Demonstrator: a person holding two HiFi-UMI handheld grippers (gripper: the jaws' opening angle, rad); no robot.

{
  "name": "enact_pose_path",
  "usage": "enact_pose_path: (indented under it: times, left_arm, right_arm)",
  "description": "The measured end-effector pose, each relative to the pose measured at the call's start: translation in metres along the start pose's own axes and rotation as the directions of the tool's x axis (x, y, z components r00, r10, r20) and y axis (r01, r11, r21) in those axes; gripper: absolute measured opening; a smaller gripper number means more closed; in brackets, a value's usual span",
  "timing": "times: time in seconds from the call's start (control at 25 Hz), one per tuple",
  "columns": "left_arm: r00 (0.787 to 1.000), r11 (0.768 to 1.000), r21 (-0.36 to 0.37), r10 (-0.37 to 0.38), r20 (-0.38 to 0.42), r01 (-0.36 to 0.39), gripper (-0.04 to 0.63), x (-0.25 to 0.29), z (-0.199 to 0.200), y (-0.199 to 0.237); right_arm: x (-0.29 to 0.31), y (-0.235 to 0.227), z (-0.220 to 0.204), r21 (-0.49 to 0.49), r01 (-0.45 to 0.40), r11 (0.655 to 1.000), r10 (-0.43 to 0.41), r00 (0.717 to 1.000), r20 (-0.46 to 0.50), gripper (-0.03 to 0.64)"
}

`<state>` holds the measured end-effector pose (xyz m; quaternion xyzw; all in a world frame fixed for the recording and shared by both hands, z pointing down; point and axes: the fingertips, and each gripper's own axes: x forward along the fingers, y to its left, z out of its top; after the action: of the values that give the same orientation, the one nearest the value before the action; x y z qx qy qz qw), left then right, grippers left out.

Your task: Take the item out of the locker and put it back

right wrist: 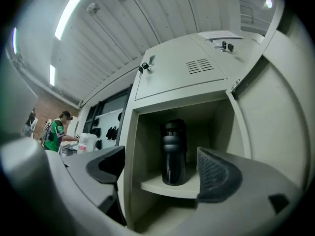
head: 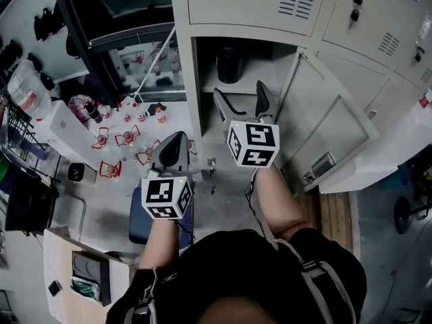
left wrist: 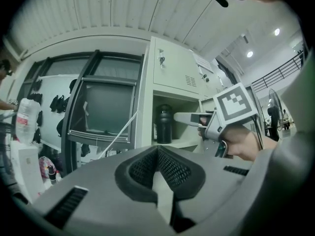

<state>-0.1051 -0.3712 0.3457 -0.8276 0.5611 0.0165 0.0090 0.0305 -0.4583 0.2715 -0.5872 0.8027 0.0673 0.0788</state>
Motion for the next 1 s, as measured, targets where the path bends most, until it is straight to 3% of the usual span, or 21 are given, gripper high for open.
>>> enact_pose_path:
  times: [0.44, 0.76, 1.0]
  left_arm:
    - [0.999, 0.999, -0.002, 0.046, 0.0, -0.046, 0.012, -0.008, 0.0, 0.031]
    - [0.998, 0.998, -0.004, 0.07, 0.0, -0.07, 0.012, -0.012, 0.0, 0.043]
    - [0.997, 0.997, -0.005, 0.083, 0.003, -0.083, 0.012, -0.017, 0.002, 0.05]
  right_arm:
    - [0.096, -0.023, -0.001, 0.029, 0.057, 0.998, -0.054, 0.994, -0.098, 0.477]
    - [0.138, -0.043, -0.028, -0.049, 0.139, 0.989, -0.146, 0.971, -0.189, 0.466]
    - [0.156, -0.043, -0.054, -0.072, 0.12, 0.99, -0.136, 0.948, -0.288, 0.457]
